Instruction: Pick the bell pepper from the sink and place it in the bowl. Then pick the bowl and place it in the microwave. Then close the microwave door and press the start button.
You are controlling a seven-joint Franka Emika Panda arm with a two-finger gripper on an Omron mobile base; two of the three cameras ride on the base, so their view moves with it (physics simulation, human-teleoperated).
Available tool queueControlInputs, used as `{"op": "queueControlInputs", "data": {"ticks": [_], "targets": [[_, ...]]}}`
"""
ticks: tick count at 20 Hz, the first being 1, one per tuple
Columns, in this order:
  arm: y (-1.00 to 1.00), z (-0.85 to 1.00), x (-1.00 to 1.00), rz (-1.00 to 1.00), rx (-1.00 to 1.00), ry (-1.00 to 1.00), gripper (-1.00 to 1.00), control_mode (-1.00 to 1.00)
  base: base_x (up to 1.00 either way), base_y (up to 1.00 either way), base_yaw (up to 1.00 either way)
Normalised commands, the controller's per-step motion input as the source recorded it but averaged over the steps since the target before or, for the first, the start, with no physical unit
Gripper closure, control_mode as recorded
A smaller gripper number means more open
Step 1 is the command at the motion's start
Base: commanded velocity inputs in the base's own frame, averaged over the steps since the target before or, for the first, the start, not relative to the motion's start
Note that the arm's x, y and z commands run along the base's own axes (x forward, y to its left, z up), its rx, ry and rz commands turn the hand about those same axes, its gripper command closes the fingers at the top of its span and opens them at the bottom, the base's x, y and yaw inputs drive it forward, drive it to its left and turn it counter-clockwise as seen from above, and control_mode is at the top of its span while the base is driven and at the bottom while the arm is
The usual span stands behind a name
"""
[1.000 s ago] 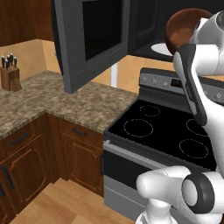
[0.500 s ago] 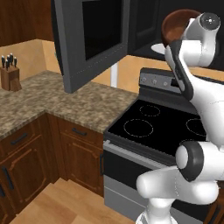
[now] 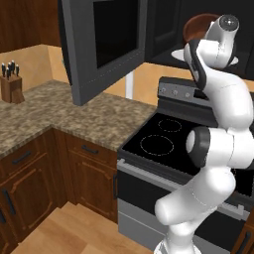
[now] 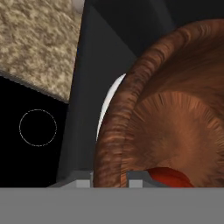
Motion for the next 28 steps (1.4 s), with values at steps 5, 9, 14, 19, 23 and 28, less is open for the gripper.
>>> {"op": "queueControlInputs", "data": {"ticks": [5,9,14,19,23,28], "targets": [[-0.23,-0.26,0.53,0.00,0.00,0.00,1.00,-1.00,0.00,0.00,0.00],[-0.12,-0.29,0.29,0.00,0.00,0.00,1.00,-1.00,0.00,0.00,0.00],[-0.08,-0.25,0.24,0.00,0.00,-0.03,-1.00,-1.00,0.00,0.00,0.00],[0.02,-0.09,0.38,0.00,0.00,-0.18,-1.00,-1.00,0.00,0.00,0.00],[0.19,-0.07,0.01,0.00,0.00,-0.29,-1.00,-1.00,0.00,0.00,0.00],[0.36,-0.18,-0.66,0.01,0.00,-0.61,-1.00,-1.00,0.00,0.00,0.00]]}}
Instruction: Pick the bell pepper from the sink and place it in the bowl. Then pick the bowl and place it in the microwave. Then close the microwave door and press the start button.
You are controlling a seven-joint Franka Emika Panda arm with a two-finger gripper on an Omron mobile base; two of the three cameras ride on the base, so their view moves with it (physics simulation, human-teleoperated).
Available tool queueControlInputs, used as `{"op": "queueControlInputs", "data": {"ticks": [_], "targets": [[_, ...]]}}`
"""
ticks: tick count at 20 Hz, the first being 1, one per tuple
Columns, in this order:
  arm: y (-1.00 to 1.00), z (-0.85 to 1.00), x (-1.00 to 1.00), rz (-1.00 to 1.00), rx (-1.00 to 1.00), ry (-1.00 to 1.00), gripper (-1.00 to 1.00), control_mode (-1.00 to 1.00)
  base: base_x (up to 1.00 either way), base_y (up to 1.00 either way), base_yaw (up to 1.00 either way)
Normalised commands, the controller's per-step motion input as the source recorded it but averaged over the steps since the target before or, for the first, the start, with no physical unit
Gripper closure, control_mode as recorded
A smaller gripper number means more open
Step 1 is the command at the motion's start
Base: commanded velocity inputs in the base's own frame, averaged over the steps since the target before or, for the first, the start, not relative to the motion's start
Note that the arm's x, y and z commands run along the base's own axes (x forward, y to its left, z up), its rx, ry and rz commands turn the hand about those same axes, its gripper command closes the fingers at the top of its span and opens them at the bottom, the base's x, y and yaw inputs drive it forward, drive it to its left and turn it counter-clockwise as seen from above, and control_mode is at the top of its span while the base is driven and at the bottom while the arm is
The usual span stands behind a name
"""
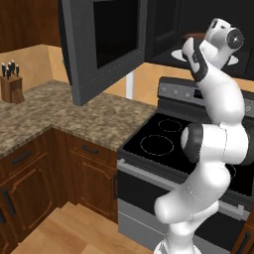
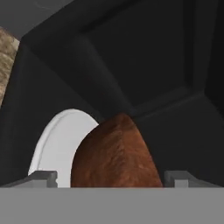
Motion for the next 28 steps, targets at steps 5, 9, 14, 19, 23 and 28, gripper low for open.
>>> {"op": "queueControlInputs", "data": {"ticks": [5,9,14,19,23,28], "targets": [[0.47,0.14,-0.99,0.00,0.00,-0.20,-1.00,-1.00,0.00,0.00,0.00],[0.46,0.56,-1.00,0.00,0.00,-0.03,-1.00,-1.00,0.00,0.00,0.00],[0.33,0.61,-0.97,0.01,0.00,0.10,-1.00,-1.00,0.00,0.00,0.00],[0.31,0.66,-0.98,0.04,0.00,0.24,-1.00,-1.00,0.00,0.00,0.00],[0.40,0.16,-1.00,0.00,0.00,0.17,-1.00,-1.00,0.00,0.00,0.00],[0.53,-0.02,-1.00,0.00,0.00,-0.02,-1.00,-1.00,0.00,0.00,0.00]]}}
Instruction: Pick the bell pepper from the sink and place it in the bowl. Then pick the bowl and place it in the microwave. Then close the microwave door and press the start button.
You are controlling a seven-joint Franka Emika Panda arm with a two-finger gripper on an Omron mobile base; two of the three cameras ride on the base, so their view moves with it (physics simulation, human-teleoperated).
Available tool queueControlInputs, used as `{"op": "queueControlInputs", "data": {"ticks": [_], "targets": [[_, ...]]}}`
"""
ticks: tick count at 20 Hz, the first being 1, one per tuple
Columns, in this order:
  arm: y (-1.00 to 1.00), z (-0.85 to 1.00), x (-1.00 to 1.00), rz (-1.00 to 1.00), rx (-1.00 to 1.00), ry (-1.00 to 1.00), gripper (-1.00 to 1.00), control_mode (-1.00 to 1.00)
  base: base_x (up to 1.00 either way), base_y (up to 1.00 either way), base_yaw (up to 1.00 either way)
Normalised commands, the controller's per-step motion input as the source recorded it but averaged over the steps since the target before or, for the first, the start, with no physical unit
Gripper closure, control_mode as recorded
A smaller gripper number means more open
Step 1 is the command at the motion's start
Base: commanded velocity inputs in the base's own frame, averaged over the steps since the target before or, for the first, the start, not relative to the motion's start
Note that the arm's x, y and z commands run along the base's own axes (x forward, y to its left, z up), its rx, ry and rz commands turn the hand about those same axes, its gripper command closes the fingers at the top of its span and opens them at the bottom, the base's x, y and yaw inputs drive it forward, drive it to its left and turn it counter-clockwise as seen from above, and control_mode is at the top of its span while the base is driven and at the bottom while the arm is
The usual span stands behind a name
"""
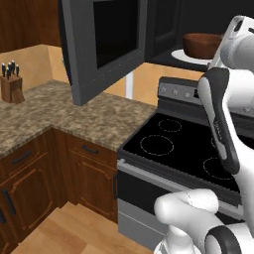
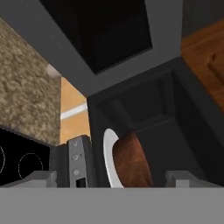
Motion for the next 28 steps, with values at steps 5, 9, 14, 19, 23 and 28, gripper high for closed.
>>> {"op": "queueControlInputs", "data": {"ticks": [5,9,14,19,23,28], "targets": [[0.70,-0.22,-1.00,0.00,0.00,-0.11,-1.00,-1.00,0.00,0.00,0.00],[0.91,-0.14,-0.80,-0.04,0.00,-0.05,-1.00,-1.00,0.00,0.00,0.00],[0.91,-0.11,-0.60,-0.08,0.00,0.00,-1.00,-1.00,0.00,0.00,0.00],[0.86,-0.20,-0.48,-0.13,-0.08,0.00,-1.00,-1.00,0.00,0.00,0.00],[0.75,-0.36,-0.10,-0.15,-0.12,0.00,-1.00,-1.00,0.00,0.00,0.00],[0.77,-0.40,0.04,-0.06,-0.17,0.00,-1.00,-1.00,0.00,0.00,0.00]]}}
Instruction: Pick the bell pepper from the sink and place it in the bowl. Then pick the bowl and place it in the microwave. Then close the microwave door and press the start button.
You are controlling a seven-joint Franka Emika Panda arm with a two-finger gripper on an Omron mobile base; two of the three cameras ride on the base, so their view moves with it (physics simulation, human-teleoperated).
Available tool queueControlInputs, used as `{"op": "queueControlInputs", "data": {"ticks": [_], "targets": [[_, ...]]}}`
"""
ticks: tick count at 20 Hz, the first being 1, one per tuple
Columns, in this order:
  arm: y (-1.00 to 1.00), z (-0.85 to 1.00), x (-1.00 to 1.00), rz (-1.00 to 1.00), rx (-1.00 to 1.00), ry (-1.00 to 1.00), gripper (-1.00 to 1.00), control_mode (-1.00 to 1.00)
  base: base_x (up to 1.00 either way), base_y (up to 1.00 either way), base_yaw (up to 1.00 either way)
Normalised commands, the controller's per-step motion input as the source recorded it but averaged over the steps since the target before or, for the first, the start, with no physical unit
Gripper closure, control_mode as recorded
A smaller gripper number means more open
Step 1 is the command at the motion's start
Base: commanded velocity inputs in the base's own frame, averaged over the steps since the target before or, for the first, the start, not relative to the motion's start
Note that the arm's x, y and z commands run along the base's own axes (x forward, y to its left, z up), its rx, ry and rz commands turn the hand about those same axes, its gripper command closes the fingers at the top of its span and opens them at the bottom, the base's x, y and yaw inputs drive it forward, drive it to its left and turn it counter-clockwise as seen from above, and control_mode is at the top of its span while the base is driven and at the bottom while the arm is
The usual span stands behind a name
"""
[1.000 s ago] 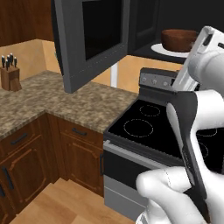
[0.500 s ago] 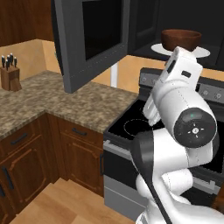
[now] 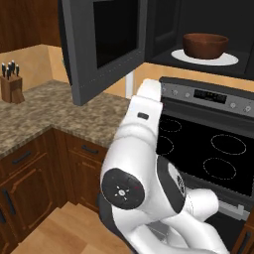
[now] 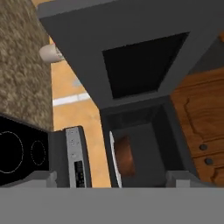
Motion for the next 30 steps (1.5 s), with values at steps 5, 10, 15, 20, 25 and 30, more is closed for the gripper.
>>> {"op": "queueControlInputs", "data": {"ticks": [5,10,15,20,25,30], "targets": [[0.75,-0.49,0.32,-0.05,-0.16,0.00,-1.00,-1.00,0.00,0.00,0.00],[0.88,-0.31,0.43,-0.12,-0.01,0.00,-1.00,-1.00,0.00,0.00,0.00],[0.87,-0.11,0.40,-0.14,0.00,0.00,-1.00,-1.00,0.00,0.00,0.00],[0.73,-0.03,0.55,-0.07,0.00,0.05,-1.00,-1.00,0.00,0.00,0.00],[0.52,-0.15,0.71,-0.03,-0.01,0.01,-1.00,-1.00,0.00,0.00,0.00],[0.17,-0.12,0.72,-0.02,0.00,0.00,-1.00,-1.00,0.00,0.00,0.00]]}}
